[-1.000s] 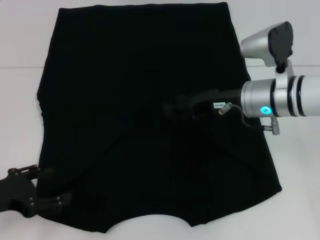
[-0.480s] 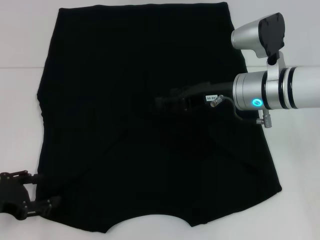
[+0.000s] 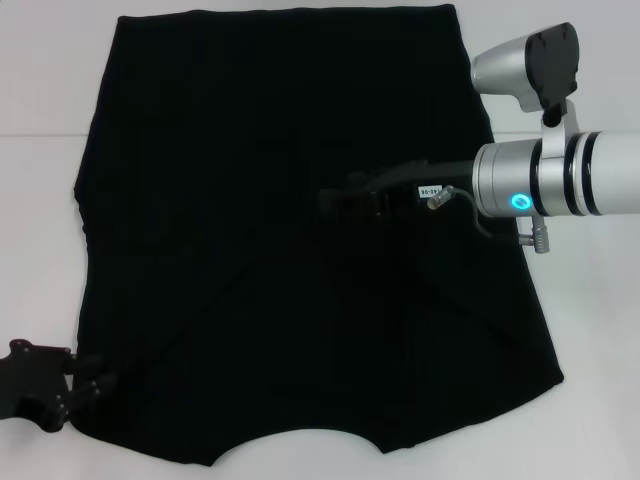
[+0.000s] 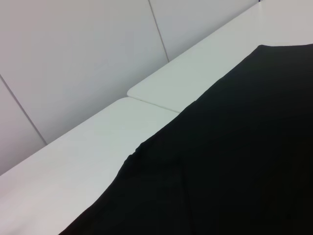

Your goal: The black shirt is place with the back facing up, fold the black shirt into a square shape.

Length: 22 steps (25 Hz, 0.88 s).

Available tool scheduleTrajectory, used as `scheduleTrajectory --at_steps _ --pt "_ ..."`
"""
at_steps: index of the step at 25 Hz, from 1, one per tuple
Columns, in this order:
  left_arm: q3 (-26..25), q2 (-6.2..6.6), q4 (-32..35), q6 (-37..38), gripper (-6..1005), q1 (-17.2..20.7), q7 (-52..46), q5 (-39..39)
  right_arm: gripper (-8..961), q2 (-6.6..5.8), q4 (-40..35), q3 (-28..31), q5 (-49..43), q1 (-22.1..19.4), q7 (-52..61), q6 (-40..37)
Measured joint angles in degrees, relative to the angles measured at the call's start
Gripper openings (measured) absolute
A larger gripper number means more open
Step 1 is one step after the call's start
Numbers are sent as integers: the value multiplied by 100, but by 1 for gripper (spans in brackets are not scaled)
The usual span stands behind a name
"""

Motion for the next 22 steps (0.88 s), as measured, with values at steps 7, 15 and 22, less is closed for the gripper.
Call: scheduleTrajectory --at_steps 7,15,22 --pt "5 0 1 -152 202 -1 -21 2 615 -12 7 16 0 -19 -1 -1" --pt "-64 0 84 -64 31 21 -200 -61 614 -50 -126 -16 -83 -136 229 -137" --pt "-358 0 233 320 10 85 -297 -136 613 -417 -815 3 -708 -861 1601 -1150"
